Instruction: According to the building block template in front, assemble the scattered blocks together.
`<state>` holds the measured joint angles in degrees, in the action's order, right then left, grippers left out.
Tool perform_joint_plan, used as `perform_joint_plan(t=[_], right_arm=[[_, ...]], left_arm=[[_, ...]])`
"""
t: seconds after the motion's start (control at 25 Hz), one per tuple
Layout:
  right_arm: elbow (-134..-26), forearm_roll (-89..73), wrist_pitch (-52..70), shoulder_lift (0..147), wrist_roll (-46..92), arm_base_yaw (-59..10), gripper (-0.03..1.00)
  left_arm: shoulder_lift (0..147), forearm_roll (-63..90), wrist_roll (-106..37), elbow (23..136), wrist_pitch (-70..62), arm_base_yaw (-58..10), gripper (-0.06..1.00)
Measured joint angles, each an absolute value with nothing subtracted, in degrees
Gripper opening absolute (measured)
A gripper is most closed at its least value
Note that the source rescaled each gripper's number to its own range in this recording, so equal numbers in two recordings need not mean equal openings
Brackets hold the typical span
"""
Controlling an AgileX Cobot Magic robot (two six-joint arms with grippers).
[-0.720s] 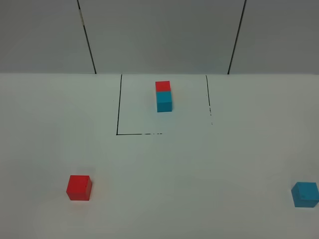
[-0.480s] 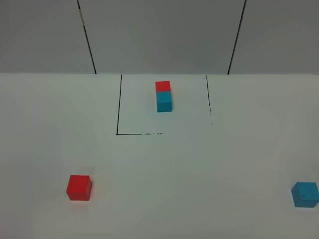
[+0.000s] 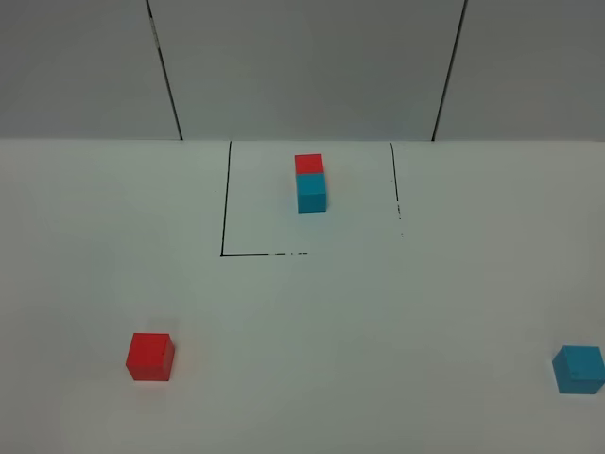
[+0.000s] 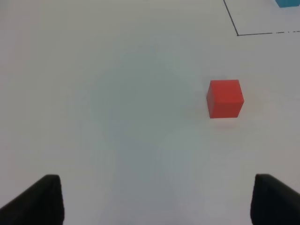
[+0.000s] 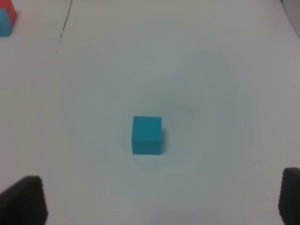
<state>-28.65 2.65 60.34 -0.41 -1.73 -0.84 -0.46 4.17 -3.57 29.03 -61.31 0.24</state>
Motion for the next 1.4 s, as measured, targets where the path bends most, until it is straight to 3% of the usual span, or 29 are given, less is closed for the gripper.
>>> perform_joint_plan(t=[0.52,1.08,1.4], right_arm=[[-28.65,2.65,60.34,-0.41,-1.73,-0.84,1.00],[-28.65,2.65,60.34,-0.41,-1.73,-0.84,1.00],[-28.65,2.65,60.34,-0.41,-1.73,-0.84,1.00]], left_arm=[[6.05,4.17,-3.39,30.82,-62.14,0.24,0.69],[64.20,15.22,-2.76,55.32,-68.22,-0.32,0.69],[82.95,6.06,7.64,59.04,-62.85,-13.12,0.69]])
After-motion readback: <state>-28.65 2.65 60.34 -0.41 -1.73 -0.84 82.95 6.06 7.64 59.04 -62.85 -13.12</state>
